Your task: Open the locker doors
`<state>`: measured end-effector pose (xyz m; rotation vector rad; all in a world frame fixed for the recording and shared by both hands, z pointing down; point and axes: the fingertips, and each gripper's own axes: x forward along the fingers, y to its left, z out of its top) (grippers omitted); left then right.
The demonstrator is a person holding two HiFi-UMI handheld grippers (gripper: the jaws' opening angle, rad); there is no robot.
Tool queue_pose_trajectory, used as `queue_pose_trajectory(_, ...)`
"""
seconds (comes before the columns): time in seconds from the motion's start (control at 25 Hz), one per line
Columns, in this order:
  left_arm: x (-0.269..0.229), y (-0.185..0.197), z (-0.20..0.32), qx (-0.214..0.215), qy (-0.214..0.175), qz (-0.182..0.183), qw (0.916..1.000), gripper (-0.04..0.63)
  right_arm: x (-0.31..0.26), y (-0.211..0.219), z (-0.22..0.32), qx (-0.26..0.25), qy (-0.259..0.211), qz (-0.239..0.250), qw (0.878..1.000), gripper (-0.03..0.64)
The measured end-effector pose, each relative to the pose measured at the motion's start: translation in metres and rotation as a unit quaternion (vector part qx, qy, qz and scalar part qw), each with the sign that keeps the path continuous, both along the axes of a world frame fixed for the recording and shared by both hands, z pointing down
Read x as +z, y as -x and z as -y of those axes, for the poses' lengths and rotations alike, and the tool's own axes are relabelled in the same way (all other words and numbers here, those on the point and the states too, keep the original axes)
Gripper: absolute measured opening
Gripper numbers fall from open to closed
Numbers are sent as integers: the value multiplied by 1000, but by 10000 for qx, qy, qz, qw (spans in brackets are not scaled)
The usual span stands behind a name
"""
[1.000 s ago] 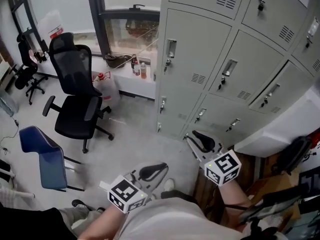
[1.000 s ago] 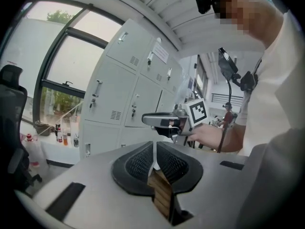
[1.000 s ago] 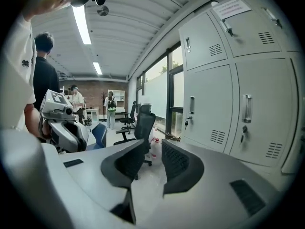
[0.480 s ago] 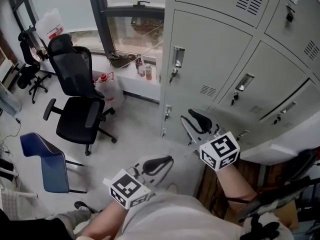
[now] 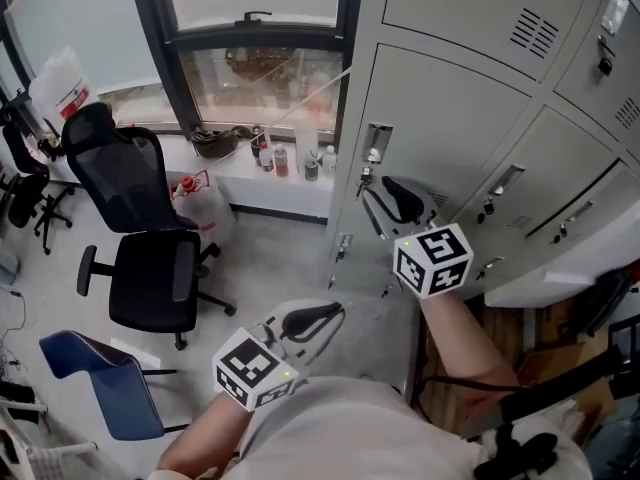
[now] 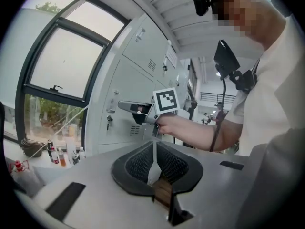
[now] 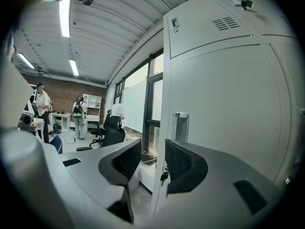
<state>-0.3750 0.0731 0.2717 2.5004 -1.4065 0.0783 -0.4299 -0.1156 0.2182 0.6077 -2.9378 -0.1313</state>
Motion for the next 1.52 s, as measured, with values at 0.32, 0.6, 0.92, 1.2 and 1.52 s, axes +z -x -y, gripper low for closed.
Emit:
queue_pose_trajectory(0.32,9,45,-6,440,78,-71,9990,13,-10,36,43,889,-123,152,9959,124)
queue_pose_trajectory(0.6,14,65,-8,675,80,-115,9976,12,-11,48,60,1318,-78,207,9910,132)
queue_pose_trajectory(0.92,13,76,-9,873,44,-155,9961,13,-8,59,75,1618,125,295,9863,135)
queue_pose_trajectory(1.2,19,91,-13,833,76,-184,9963,12,-6,62,73,1636,199,331,9858,135)
queue_pose_trajectory(1.52,20,90,-19,943,50,-207,9953,13,-5,47,52,1884,136,301,9815,134)
